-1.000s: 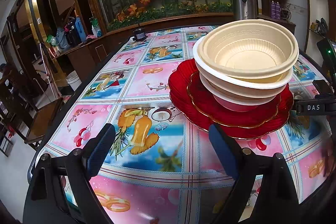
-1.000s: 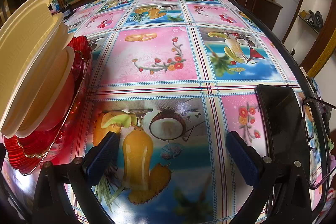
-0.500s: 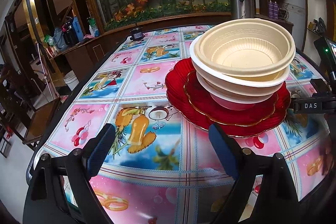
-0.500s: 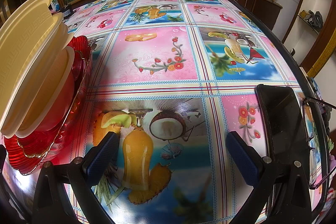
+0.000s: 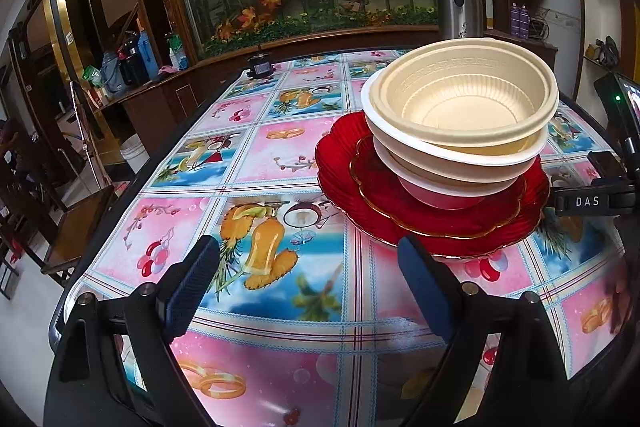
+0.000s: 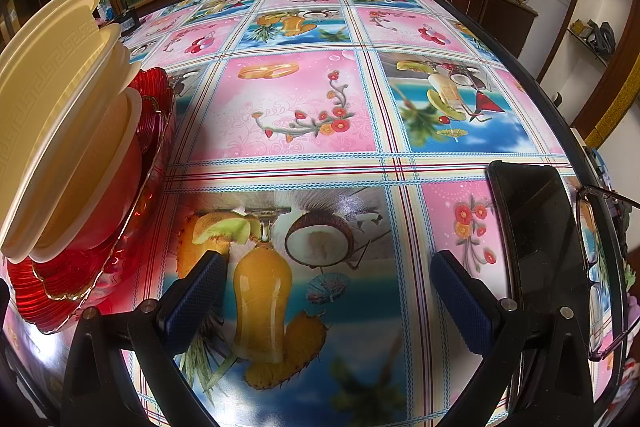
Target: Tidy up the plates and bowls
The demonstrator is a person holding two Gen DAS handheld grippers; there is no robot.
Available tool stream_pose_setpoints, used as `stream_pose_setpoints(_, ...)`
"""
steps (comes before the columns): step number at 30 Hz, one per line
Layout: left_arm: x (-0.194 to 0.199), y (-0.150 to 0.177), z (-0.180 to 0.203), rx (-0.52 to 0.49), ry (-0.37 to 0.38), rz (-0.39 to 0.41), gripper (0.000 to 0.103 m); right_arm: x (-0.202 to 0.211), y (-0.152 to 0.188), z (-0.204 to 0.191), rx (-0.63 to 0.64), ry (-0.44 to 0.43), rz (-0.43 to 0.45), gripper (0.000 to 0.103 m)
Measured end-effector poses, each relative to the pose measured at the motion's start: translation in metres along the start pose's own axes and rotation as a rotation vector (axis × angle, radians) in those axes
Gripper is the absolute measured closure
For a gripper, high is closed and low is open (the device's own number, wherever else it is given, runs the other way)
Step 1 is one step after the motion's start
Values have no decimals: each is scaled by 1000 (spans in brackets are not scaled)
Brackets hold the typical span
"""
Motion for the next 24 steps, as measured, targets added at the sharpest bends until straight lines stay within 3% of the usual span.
stream_pose_setpoints(24, -2, 3, -3, 19, 26, -18, 12, 0, 0, 0, 1, 2, -1, 0)
Point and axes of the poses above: each gripper's, at about its wrist camera, not at the fingertips, and x roughly against the way its jaws point, z to its right, y to its underside, the point moved 5 cm from there along -x, roughly the way its jaws point, and after that the axes turned 7 degrees about -z, right-handed, at the moved point
